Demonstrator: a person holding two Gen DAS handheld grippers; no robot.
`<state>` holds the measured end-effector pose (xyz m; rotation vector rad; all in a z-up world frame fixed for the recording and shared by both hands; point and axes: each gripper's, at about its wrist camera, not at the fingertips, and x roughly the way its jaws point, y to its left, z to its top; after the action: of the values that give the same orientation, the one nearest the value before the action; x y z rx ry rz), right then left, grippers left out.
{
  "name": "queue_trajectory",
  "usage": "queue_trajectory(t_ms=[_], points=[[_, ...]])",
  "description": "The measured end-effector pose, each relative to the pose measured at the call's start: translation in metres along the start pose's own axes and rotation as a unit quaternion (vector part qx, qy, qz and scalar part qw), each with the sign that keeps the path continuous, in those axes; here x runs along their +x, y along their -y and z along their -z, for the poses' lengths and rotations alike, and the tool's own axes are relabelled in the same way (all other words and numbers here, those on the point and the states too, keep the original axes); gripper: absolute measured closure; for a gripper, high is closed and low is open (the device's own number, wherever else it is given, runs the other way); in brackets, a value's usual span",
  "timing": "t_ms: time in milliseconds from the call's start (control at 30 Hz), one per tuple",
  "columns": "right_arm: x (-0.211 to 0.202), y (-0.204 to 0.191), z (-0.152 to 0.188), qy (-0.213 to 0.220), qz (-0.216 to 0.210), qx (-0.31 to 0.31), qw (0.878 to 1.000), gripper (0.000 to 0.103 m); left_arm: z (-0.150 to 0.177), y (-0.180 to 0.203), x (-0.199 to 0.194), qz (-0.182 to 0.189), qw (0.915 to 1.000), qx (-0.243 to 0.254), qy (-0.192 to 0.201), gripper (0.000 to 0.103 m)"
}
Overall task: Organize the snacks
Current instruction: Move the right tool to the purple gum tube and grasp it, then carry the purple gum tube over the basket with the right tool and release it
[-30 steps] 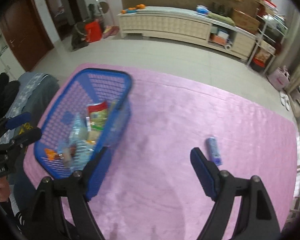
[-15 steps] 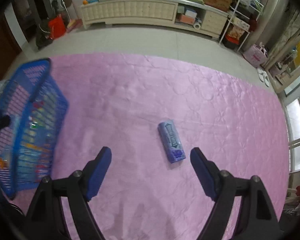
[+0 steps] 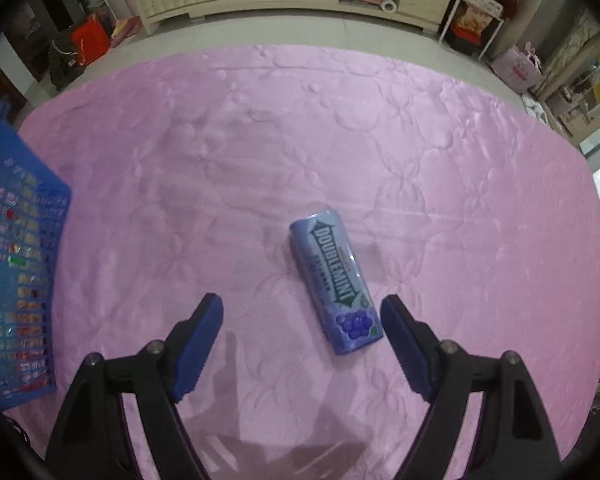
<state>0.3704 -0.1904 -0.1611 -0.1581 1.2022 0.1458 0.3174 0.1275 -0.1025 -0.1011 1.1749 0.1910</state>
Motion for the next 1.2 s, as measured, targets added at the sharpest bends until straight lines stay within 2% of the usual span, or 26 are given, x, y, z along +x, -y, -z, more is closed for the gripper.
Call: queue_trajectory(t_ms=[67,133,167,267,300,367,433,533,700,833,933,1033,1200], points=[[0.001,0.002,-0.002,0.011,0.006,0.001,1.000,0.023,0.001,0.003,0.003,-0.010,0.9999,0.011,0.001,0.022],[0.004,0.003,-0.006,0.015,0.014,0.000,1.000,0.025,-0.001,0.003,0.007,-0.002,1.0000,0.002,-0.006,0.020],[0.006,0.007,-0.007,0.010,0.013,0.002,1.000,0.033,-0.002,0.001,0.009,0.007,0.9999,-0.007,-0.010,0.020],[0.012,0.016,-0.008,-0.011,-0.008,0.027,1.000,0.046,-0.004,-0.005,0.013,0.022,0.9994,-0.023,-0.016,0.016],[0.014,0.020,-0.008,-0.017,-0.013,0.034,0.999,0.047,-0.005,-0.008,0.014,0.021,0.9991,-0.031,-0.018,0.015],[0.011,0.022,-0.004,-0.010,-0.016,0.035,0.999,0.058,-0.005,-0.011,0.017,0.026,0.9982,-0.048,-0.025,0.014],[0.009,0.021,-0.002,-0.008,-0.008,0.028,1.000,0.060,-0.002,-0.015,0.020,0.033,0.9973,-0.059,-0.030,0.014],[0.004,0.014,0.006,0.005,0.006,0.004,1.000,0.066,0.001,-0.011,0.018,0.026,0.9980,-0.051,-0.025,0.012],[-0.029,-0.001,0.024,0.059,-0.032,0.014,0.998,0.068,0.007,-0.006,0.004,-0.001,0.9997,-0.021,-0.011,0.012],[-0.056,-0.014,0.030,0.069,-0.062,0.006,0.996,0.068,0.013,-0.013,-0.014,0.010,0.9992,-0.039,0.001,0.012],[-0.082,-0.024,0.036,0.085,-0.068,-0.006,0.994,0.068,0.022,-0.017,-0.027,0.004,0.9993,-0.035,0.008,0.012],[-0.105,-0.029,0.035,0.096,-0.079,-0.017,0.992,0.068,0.030,-0.020,-0.038,0.000,0.9997,-0.023,0.010,0.000],[-0.138,-0.047,0.041,0.118,-0.088,-0.037,0.988,0.068,0.045,-0.036,-0.062,0.018,0.9986,-0.039,0.031,0.000]])
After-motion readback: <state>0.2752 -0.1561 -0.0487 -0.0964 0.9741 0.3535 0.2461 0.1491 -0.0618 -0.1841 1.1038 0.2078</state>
